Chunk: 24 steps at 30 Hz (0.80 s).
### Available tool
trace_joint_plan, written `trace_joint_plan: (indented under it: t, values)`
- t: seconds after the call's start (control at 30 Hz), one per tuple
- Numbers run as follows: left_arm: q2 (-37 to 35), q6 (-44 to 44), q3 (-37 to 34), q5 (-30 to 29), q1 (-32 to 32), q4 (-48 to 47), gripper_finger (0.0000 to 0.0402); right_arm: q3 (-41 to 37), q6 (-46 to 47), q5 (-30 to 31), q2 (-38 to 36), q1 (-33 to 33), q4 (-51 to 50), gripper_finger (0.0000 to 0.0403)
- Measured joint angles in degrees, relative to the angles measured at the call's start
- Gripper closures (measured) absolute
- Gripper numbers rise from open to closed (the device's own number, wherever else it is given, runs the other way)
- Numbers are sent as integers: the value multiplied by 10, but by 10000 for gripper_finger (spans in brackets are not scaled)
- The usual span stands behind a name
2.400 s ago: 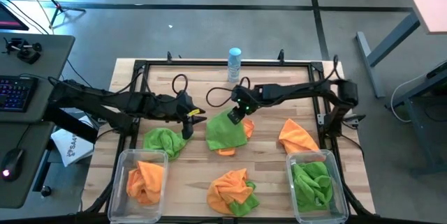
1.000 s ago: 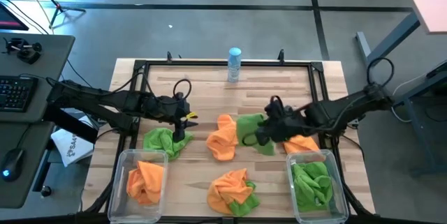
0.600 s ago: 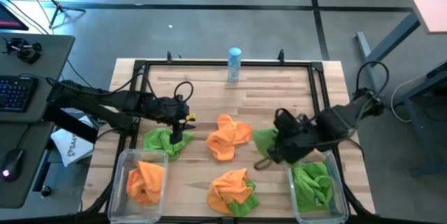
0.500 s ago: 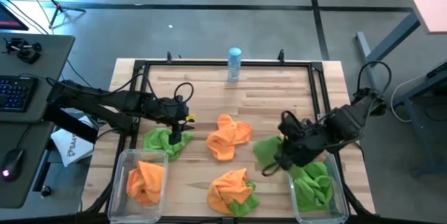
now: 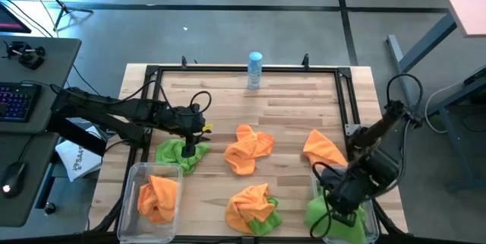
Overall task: Sort microfiber towel by color & place in baskets
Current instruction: Put the green microfiber cloth into the right transparent bin
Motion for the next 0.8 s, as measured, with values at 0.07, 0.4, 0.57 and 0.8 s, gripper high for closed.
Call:
trace_joint_plan:
  t: [0.07, 0.4, 0.57, 0.8]
  values:
    - [0, 8, 0, 0, 0, 0, 284, -20, -1, 1, 0, 10, 0, 403]
    - [0, 11, 0, -4, 0, 0, 284, -195, -27, -1, 0, 22, 0, 403]
    - [0, 11, 0, -4, 0, 0, 284, -270, -28, 2, 0, 17, 1, 403]
    - [0, 11, 0, -4, 0, 0, 284, -307, -142, 9, 0, 27, 101, 403]
